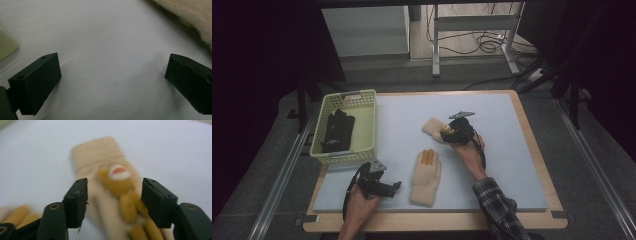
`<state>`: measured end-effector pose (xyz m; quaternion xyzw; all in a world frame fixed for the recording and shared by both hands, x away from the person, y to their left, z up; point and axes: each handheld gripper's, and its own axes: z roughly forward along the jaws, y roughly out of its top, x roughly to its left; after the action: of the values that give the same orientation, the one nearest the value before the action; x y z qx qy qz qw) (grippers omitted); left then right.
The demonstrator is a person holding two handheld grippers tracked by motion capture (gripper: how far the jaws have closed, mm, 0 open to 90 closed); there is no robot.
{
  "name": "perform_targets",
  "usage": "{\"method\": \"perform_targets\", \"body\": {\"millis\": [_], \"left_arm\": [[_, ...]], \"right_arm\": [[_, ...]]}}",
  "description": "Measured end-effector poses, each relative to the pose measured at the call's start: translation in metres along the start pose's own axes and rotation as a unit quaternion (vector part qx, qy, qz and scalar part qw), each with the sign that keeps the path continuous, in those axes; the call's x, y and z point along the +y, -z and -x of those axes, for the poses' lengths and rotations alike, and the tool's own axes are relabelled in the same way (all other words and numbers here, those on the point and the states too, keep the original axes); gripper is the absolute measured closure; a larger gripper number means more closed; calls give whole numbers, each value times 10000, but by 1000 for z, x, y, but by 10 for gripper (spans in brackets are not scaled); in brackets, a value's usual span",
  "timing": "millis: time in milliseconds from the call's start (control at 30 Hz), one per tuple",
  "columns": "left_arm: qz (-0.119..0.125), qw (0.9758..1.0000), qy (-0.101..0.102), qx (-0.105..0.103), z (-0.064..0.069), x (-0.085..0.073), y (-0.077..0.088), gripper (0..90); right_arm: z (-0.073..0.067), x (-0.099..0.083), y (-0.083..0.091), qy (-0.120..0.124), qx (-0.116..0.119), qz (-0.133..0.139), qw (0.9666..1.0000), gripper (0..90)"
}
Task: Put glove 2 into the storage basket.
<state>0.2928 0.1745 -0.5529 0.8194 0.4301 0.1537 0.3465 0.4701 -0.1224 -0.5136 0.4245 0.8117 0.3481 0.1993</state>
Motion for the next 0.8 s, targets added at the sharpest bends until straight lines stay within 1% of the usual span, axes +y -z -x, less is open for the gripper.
{"method": "perform_targets", "body": {"millis": [67, 100, 133, 167, 233, 267, 333, 433, 533, 567, 633, 700, 733, 800], "left_arm": [[-1, 10000, -6, 0, 0, 0, 0, 7], [0, 10000, -4, 1, 0, 0, 0, 7], [-2, 10000, -5, 0, 0, 0, 0, 7], [-3, 10000, -5, -1, 0, 0, 0, 6], [-9, 10000, -10, -1, 0, 0, 0, 6], [-25, 10000, -27, -3, 0, 0, 0, 6], [-26, 10000, -27, -2, 0, 0, 0, 6], [-30, 10000, -25, -3, 0, 0, 0, 6], [-30, 10000, -25, -2, 0, 0, 0, 6], [-31, 10000, -27, -2, 0, 0, 0, 6], [-31, 10000, -26, -2, 0, 0, 0, 7], [-33, 10000, -28, -2, 0, 0, 0, 6], [-32, 10000, -26, -2, 0, 0, 0, 6], [-21, 10000, -14, -1, 0, 0, 0, 6]], "right_arm": [[1, 0, -13, 70, -110, -102, 9999, 382], [2, 0, -17, 137, -149, -145, 9997, 470], [3, -1, -19, 168, -72, -126, 9998, 540], [4, 0, -19, 157, -47, -109, 9998, 573], [3, 2, -16, 262, 27, -195, 9995, 602], [2, 3, -12, 369, 91, -231, 9990, 607], [0, 3, 2, 539, 285, -177, 9980, 610], [-1, 2, 29, 833, 583, -121, 9947, 609], [0, -4, 58, 1086, 848, -134, 9904, 608], [1, -7, 68, 1200, 937, -153, 9882, 608], [2, -14, 84, 1423, 995, -231, 9845, 605], [5, -23, 97, 1544, 1111, -270, 9814, 601], [6, -27, 101, 1559, 1174, -289, 9804, 594], [9, -36, 104, 1525, 1345, -407, 9783, 545]]}}
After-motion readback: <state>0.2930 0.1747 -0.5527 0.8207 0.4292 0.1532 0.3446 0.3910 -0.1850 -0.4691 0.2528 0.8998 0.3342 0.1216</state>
